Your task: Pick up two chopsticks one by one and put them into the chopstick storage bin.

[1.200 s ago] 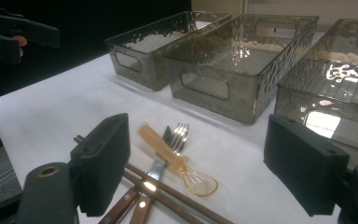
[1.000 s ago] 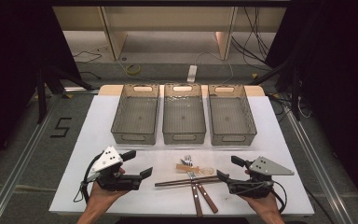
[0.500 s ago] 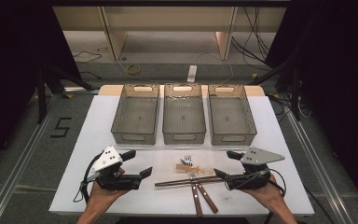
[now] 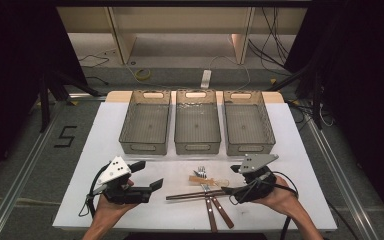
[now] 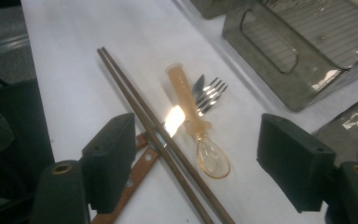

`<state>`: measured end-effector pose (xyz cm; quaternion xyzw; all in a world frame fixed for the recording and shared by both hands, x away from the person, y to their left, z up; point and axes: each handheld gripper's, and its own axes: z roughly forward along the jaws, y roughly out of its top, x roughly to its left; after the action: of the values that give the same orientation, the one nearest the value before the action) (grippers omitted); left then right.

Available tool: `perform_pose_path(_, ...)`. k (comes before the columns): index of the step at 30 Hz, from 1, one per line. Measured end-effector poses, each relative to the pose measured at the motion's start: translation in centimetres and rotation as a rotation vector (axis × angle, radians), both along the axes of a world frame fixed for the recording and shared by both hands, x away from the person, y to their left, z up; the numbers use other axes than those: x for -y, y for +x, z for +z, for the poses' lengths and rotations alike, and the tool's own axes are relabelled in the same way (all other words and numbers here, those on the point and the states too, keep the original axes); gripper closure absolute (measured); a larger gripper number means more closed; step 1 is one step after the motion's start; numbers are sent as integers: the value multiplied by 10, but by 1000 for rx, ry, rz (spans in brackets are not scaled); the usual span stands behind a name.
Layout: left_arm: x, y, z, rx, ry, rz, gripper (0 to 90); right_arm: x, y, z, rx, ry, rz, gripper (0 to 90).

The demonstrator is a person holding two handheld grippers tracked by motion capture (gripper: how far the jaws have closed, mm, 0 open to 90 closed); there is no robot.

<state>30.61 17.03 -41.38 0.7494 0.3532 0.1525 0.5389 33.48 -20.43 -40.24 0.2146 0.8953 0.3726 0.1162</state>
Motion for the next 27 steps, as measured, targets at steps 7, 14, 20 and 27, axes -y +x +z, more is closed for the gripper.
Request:
perform_pose_path(7,0,0,0,1,0,-1,149,-9,3,-12,-55,-128,67,377)
perform_pose_path(14,1,0,0,1,4,-4,149,-18,4,-24,-67,-227,92,439)
perform_pose_path(20,1,0,0,2,8,-5,149,-20,6,-31,-71,-270,96,494)
perform_pose_path(27,2,-1,0,3,9,-6,149,-23,8,-40,-94,-343,110,537)
